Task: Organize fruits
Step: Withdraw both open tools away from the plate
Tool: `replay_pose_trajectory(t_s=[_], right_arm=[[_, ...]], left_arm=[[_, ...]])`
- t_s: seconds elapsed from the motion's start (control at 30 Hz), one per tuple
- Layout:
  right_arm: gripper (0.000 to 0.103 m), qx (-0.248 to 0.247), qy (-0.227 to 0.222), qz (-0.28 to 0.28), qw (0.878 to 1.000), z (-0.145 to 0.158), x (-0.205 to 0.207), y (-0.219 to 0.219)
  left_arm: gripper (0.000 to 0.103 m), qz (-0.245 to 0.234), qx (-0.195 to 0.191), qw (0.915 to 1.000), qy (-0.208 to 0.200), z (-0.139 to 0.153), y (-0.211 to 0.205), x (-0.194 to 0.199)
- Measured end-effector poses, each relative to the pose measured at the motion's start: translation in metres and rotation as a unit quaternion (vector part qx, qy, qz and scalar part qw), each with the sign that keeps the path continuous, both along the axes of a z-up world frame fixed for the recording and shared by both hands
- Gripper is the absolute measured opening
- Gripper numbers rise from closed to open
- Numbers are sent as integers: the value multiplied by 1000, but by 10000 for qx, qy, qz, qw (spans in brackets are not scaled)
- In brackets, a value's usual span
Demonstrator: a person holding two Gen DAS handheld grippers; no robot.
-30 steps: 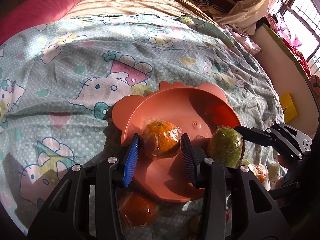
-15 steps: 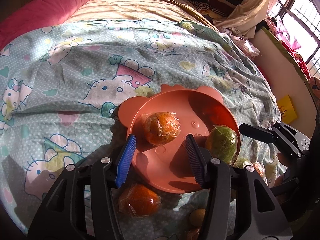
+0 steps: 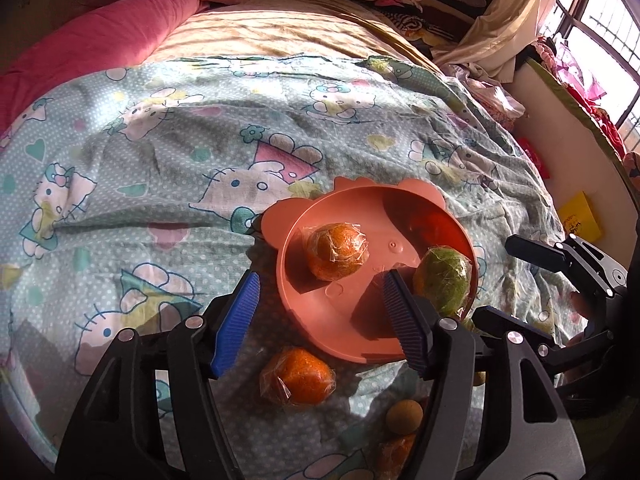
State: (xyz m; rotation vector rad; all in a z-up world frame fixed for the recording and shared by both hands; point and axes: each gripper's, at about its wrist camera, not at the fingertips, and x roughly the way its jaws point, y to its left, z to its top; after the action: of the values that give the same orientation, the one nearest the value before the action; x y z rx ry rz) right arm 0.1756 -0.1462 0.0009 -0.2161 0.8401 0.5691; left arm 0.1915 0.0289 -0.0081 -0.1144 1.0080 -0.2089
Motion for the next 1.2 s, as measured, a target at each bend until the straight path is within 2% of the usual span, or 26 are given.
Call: replay_pose_trajectory(t_s=[0.2,0.43,0.73,1.0,1.2], right_arm=[[80,102,-97,-145,9998,10,-4,-10],[88,190,-206,-357,9990,20,-8,-25],[93,282,-344,-589,9973,29,-17,-45],[98,328,-481,-721,9957,30,-33,-59],[98,328,-467,-748,9956,25,-45,-65]], left_arm=[[61,63,-11,10000,-71,7,4,-5],[74,106,7,9998,-153,13,5,-11],[93,238,4,9994,-245,18,8,-22],[93,303,28,9985,-464,27,8,-41],[93,246,-28,9984,-512,27,4,-61]])
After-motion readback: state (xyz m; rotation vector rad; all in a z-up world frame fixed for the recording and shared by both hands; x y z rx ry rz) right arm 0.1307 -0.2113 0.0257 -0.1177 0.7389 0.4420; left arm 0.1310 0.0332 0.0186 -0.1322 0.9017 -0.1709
